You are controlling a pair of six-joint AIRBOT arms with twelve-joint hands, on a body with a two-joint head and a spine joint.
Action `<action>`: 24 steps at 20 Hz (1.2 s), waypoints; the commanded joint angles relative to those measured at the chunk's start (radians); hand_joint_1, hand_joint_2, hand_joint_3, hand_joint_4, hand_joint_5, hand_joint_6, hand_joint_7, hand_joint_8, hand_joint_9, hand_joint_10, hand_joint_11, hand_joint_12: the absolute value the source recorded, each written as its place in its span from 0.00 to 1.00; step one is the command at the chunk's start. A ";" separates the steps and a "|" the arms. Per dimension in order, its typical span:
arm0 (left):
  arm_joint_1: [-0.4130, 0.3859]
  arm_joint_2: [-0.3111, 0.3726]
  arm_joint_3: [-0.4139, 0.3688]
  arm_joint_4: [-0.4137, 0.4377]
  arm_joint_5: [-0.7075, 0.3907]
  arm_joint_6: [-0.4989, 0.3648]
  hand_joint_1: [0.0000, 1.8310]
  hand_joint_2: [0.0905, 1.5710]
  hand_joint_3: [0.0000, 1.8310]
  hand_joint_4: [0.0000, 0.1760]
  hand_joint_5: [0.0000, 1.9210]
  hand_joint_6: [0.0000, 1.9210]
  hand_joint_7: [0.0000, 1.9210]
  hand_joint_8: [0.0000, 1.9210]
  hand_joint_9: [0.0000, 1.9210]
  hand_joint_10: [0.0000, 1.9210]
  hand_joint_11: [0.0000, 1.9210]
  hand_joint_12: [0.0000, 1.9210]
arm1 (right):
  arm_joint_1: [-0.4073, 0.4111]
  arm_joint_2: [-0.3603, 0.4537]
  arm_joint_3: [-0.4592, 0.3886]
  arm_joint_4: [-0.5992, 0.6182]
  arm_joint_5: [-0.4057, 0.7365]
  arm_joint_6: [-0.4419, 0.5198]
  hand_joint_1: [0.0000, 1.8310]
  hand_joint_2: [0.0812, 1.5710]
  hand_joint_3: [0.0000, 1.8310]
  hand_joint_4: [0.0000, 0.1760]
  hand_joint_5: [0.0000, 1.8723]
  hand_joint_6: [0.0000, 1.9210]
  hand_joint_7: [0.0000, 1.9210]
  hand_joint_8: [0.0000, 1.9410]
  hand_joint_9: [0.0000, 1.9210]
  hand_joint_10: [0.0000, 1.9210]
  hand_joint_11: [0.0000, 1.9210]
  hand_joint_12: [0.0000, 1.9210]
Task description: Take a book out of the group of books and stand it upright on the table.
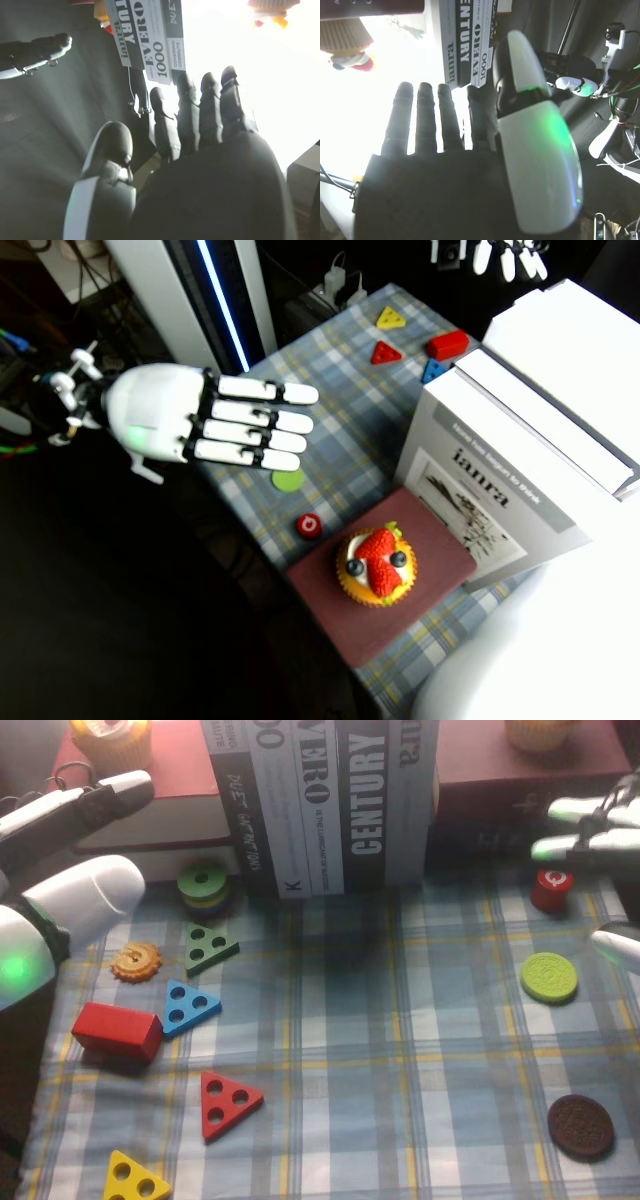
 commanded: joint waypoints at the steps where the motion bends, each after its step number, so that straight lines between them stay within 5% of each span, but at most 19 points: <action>1: -0.005 -0.004 -0.003 0.012 -0.119 -0.008 0.01 0.80 0.01 1.00 0.18 0.00 0.14 0.00 0.11 0.01 0.03 0.14 | 0.025 -0.004 0.009 0.012 0.143 0.000 0.35 0.85 0.00 0.22 0.31 0.00 0.18 0.00 0.18 0.00 0.05 0.40; 3: 0.000 -0.005 -0.003 0.006 -0.118 -0.010 0.00 0.80 0.01 1.00 0.17 0.00 0.13 0.00 0.11 0.00 0.01 0.13 | 0.078 -0.011 0.016 0.011 0.162 -0.033 0.27 0.84 0.00 0.53 0.28 0.00 0.14 0.00 0.12 0.00 0.00 0.31; 7: 0.007 -0.009 -0.001 0.001 -0.126 -0.016 0.02 0.81 0.00 0.97 0.18 0.00 0.13 0.00 0.10 0.00 0.02 0.14 | 0.229 -0.048 0.061 -0.003 0.155 -0.088 0.15 0.81 0.00 0.74 0.24 0.00 0.05 0.00 0.00 0.00 0.00 0.02; 10: 0.010 -0.016 0.004 -0.003 -0.125 -0.030 0.02 0.82 0.00 0.94 0.18 0.00 0.12 0.00 0.10 0.00 0.01 0.13 | 0.323 -0.074 0.112 -0.024 0.076 -0.088 0.01 0.76 0.00 0.99 0.15 0.00 0.00 0.00 0.00 0.00 0.00 0.00; 13: 0.024 -0.016 0.004 -0.009 -0.125 -0.034 0.04 0.83 0.00 0.86 0.19 0.00 0.12 0.00 0.09 0.00 0.02 0.13 | 0.429 -0.108 0.165 -0.068 -0.038 -0.095 0.00 0.69 0.00 1.00 0.12 0.00 0.00 0.00 0.00 0.00 0.00 0.00; 15: 0.029 -0.017 0.007 -0.012 -0.125 -0.047 0.03 0.83 0.00 0.90 0.20 0.00 0.13 0.00 0.10 0.00 0.03 0.14 | 0.500 -0.128 0.184 -0.102 -0.136 -0.143 0.00 0.67 0.00 1.00 0.11 0.00 0.00 0.00 0.00 0.00 0.00 0.00; 17: 0.032 -0.024 0.016 -0.013 -0.125 -0.074 0.05 0.83 0.00 0.79 0.21 0.00 0.13 0.00 0.09 0.00 0.03 0.14 | 0.552 -0.143 0.182 -0.114 -0.213 -0.230 0.00 0.66 0.00 1.00 0.12 0.00 0.00 0.00 0.00 0.00 0.00 0.00; 24: 0.036 -0.031 0.033 -0.014 -0.112 -0.110 0.04 0.84 0.00 0.84 0.23 0.00 0.14 0.00 0.10 0.00 0.03 0.14 | 0.644 -0.158 0.190 -0.162 -0.358 -0.348 0.00 0.67 0.00 1.00 0.13 0.00 0.00 0.00 0.00 0.00 0.00 0.00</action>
